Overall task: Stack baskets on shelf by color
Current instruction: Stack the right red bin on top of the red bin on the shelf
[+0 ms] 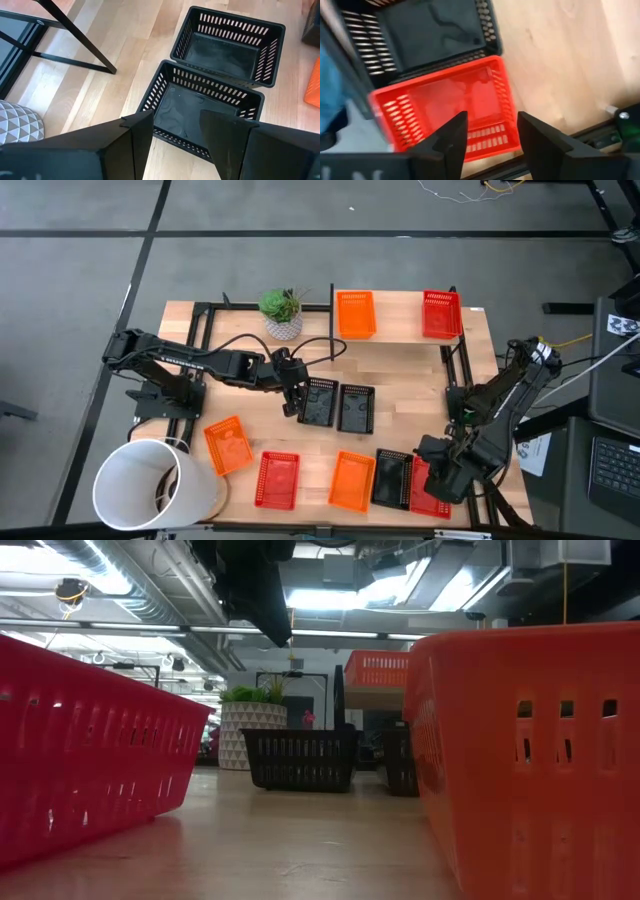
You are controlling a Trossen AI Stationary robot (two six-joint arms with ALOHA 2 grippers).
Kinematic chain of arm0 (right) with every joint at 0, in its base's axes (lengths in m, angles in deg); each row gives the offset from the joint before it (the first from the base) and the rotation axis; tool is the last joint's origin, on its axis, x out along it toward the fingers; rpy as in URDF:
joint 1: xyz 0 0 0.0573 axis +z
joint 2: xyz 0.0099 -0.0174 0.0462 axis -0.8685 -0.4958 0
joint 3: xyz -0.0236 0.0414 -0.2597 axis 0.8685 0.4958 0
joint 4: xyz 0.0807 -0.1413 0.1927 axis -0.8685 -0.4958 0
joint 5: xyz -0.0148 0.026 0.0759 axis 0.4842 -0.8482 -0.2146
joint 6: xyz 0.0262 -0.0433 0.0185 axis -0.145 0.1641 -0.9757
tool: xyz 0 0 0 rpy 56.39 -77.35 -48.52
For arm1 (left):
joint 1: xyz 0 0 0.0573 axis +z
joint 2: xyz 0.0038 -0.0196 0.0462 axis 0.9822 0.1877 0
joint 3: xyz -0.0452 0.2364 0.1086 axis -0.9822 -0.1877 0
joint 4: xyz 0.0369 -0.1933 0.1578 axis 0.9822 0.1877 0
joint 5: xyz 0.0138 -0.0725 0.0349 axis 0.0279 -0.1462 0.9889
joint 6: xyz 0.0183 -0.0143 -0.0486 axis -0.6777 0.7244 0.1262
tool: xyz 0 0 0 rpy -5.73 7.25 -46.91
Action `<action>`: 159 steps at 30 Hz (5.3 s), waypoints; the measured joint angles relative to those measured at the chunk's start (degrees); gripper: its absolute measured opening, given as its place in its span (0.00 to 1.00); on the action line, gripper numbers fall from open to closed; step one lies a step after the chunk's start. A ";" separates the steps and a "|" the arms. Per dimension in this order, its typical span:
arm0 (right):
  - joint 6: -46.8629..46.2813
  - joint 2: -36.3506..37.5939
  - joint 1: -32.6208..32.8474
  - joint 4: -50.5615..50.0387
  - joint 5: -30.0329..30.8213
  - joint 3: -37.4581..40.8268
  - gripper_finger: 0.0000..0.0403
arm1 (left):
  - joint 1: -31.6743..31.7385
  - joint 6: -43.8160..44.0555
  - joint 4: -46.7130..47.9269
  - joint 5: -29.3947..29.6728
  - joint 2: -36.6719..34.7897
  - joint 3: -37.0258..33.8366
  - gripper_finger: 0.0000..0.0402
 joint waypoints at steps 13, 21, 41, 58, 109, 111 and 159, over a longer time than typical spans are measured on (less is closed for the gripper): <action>-0.05 -1.30 -0.03 9.47 -7.37 13.54 0.44 | 0.00 -0.04 0.00 0.00 0.00 0.00 0.39; 0.00 -1.28 -0.03 13.77 -5.99 20.25 0.42 | 0.00 -0.04 0.00 0.00 0.00 0.00 0.39; -3.13 -1.25 -0.07 -15.23 -4.04 1.53 0.00 | 0.00 -2.99 -0.90 0.02 0.00 0.00 0.39; 19.70 13.62 -7.00 -20.31 66.56 -15.70 0.00 | 0.00 -2.99 -1.27 0.00 0.00 0.00 0.39; 100.69 14.65 -61.83 -17.82 60.21 -43.47 0.00 | 0.00 -2.99 -4.87 -0.02 0.00 0.00 0.39; 103.41 12.55 -66.62 -18.20 54.55 -43.47 0.00 | -0.02 -2.99 -4.87 -0.02 0.00 0.00 0.39; 122.75 -6.98 -99.46 -20.23 25.57 -53.74 0.00 | 0.00 -4.27 -4.63 -0.02 0.00 0.00 0.39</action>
